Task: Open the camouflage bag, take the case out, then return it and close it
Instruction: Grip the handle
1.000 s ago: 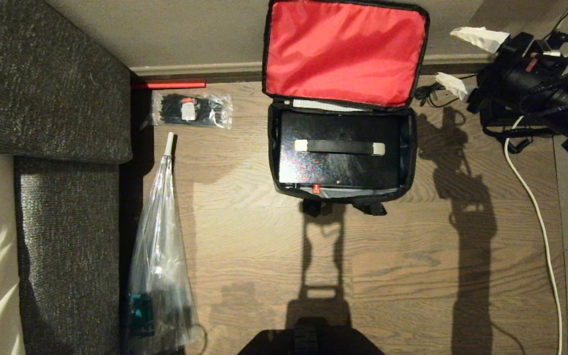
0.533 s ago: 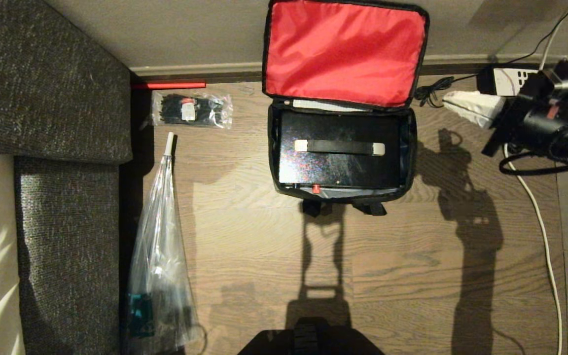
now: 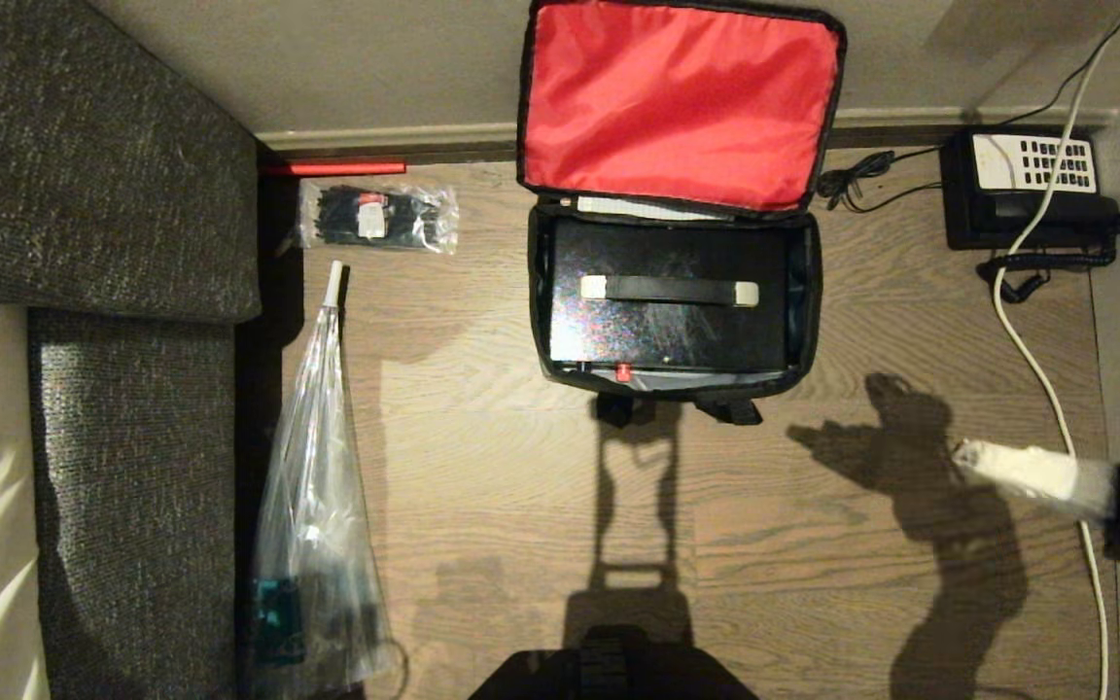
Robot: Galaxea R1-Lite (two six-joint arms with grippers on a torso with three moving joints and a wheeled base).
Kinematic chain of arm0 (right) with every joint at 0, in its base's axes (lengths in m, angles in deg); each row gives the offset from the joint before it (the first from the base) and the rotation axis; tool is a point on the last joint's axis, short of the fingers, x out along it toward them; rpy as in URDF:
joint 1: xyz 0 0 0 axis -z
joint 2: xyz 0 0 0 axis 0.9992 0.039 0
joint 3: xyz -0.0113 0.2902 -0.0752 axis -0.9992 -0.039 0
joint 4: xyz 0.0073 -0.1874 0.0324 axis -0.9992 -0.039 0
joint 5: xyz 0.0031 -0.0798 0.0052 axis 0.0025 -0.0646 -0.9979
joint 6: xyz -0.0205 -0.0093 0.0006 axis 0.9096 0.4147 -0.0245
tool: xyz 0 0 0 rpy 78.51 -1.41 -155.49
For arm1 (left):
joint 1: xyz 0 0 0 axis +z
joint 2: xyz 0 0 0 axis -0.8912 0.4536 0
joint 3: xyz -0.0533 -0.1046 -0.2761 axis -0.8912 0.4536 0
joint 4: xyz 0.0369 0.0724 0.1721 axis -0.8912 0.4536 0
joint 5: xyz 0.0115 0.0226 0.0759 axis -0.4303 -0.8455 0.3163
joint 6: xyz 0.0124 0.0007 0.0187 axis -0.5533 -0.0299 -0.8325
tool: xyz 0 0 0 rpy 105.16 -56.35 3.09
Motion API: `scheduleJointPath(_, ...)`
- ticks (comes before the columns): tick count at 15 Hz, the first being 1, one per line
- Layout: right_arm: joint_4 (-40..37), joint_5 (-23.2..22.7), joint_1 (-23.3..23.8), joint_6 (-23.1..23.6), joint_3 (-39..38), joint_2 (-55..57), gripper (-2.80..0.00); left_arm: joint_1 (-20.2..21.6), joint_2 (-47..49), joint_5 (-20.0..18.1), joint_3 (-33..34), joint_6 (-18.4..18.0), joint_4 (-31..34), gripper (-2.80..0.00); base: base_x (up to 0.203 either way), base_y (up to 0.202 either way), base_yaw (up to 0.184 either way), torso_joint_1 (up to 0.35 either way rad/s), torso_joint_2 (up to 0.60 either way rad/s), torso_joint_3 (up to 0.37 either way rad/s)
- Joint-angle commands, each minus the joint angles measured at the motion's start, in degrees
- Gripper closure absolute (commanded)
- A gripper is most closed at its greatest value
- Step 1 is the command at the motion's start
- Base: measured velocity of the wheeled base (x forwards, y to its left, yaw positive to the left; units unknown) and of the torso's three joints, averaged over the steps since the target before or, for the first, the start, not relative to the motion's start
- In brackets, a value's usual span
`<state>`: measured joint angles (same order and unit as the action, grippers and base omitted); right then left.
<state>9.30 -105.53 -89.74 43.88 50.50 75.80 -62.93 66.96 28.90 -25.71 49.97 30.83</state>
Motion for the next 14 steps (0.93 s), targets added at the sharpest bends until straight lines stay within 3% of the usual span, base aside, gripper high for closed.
scheduleJointPath(1,-17.49,5.81,-0.23,11.57,-3.33,-19.97,0.0,-0.01,0.0,0.02,0.01,0.0,-0.01,0.0,0.0,0.0,0.0,0.0,0.0,0.0)
scheduleJointPath(4,-34.71,13.4,1.39,22.59,-5.94,-38.24,0.0,0.0,0.0,0.02,0.01,0.0,-0.01,0.0,0.0,0.0,0.0,0.0,0.0,0.0)
scheduleJointPath(6,-39.27,20.24,2.87,29.65,-11.38,-44.89,0.0,0.08,0.0,0.02,0.01,0.0,-0.01,0.0,0.0,0.0,0.0,0.0,0.0,0.0)
scheduleJointPath(10,-24.62,22.95,3.62,29.48,-20.05,-51.65,0.0,-0.01,0.0,0.02,0.01,0.09,-0.01,0.0,0.0,0.0,0.0,0.0,0.0,0.0)
scheduleJointPath(12,-22.54,23.59,2.64,29.34,-20.92,-57.2,0.0,-0.01,0.0,0.08,0.01,0.09,-0.01,0.0,0.0,0.0,0.0,0.0,0.0,0.0)
scheduleJointPath(13,-22.09,27.37,2.42,29.75,-21.27,-58.3,0.0,-0.01,0.0,0.02,0.01,0.0,-0.01,0.0,0.0,0.0,0.0,0.0,0.0,0.0)
scheduleJointPath(14,-22.44,34.68,2.31,31.05,-21.39,-58.27,0.0,-0.01,0.0,0.02,0.01,0.09,-0.01,0.0,0.0,0.0,0.0,0.0,0.0,0.0)
